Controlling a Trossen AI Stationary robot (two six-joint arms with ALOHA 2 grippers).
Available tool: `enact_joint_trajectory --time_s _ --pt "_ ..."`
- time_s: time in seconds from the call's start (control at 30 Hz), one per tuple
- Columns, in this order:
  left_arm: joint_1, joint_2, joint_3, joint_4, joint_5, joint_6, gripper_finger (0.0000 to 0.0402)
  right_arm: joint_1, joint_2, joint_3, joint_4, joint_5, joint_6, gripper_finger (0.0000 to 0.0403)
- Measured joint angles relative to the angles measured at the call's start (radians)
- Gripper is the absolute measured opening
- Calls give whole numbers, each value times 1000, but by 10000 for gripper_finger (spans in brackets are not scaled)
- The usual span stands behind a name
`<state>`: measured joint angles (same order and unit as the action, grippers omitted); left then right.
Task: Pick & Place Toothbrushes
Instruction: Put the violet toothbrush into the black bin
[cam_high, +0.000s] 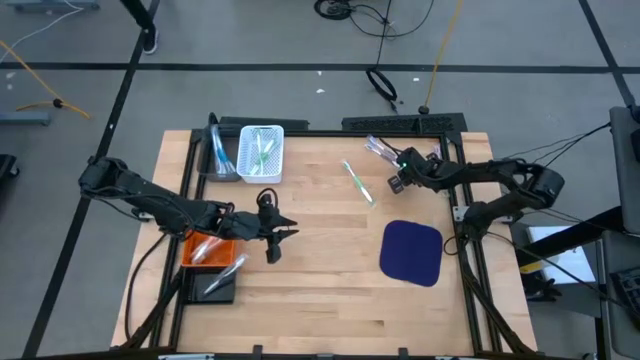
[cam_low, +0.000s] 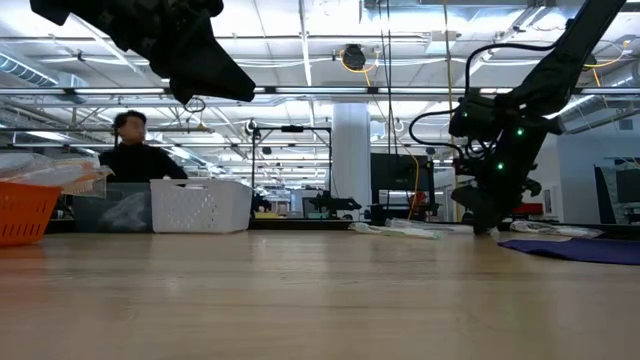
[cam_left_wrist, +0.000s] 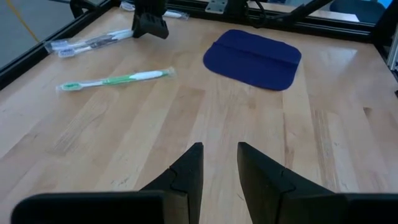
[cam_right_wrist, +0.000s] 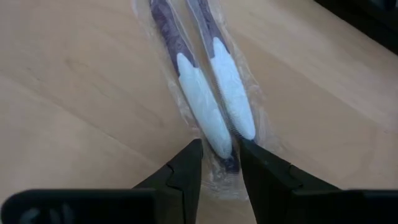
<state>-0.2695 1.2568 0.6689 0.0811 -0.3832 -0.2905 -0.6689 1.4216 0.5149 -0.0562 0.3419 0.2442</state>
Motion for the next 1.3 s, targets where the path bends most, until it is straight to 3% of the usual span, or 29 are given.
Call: enact_joint_trajectory --time_s 0.13,0.3,0.73,0.97,1.3 --pt "0 0 0 0 0 0 97 -1 4 0 0 -27 9 83" --pt "0 0 0 0 0 0 97 0 -21 -1 -12 -56 21 15" --pt "0 0 0 7 0 -1 97 27 -225 -5 -29 -192 62 0" --pt "0 0 0 87 -10 1 97 157 -323 -4 21 -255 89 0" --pt "9 0 -1 184 -11 29 97 442 -370 -3 322 -268 104 0"
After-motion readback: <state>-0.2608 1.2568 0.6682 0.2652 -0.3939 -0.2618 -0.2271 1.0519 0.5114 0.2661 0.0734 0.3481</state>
